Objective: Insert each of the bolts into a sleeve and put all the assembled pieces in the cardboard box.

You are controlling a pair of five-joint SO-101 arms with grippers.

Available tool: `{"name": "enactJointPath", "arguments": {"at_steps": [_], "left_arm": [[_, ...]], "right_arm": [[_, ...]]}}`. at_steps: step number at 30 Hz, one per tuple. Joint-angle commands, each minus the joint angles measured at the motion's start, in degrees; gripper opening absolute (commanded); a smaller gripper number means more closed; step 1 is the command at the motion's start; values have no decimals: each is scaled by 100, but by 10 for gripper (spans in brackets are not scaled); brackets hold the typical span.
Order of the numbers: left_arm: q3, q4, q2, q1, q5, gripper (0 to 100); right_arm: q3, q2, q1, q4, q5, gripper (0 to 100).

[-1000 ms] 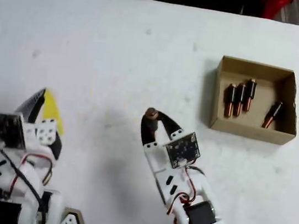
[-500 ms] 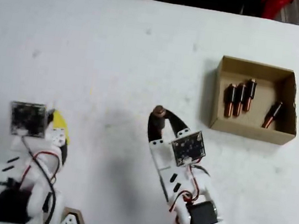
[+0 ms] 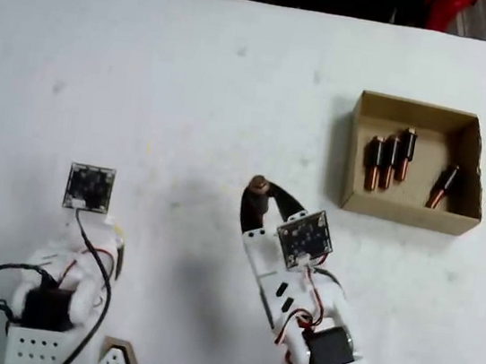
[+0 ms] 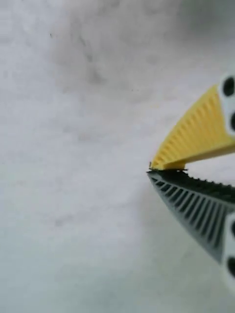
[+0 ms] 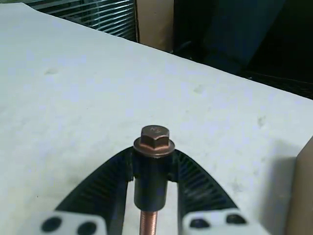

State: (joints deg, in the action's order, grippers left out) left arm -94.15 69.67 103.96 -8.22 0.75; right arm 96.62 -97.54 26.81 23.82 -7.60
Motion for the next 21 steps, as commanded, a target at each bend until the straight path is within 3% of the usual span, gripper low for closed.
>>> {"name": "enactJointPath", "arguments": {"at_steps": [1, 15, 21], "left_arm": [[-97, 53, 40, 22, 62, 24], [-281, 387, 40, 57, 308, 24], [-281, 378, 22, 796, 475, 24]], "right_arm": [[53, -75, -84, 13, -44, 17], [53, -75, -92, 92, -53, 17], [-132, -75, -92, 532, -211, 17]]}}
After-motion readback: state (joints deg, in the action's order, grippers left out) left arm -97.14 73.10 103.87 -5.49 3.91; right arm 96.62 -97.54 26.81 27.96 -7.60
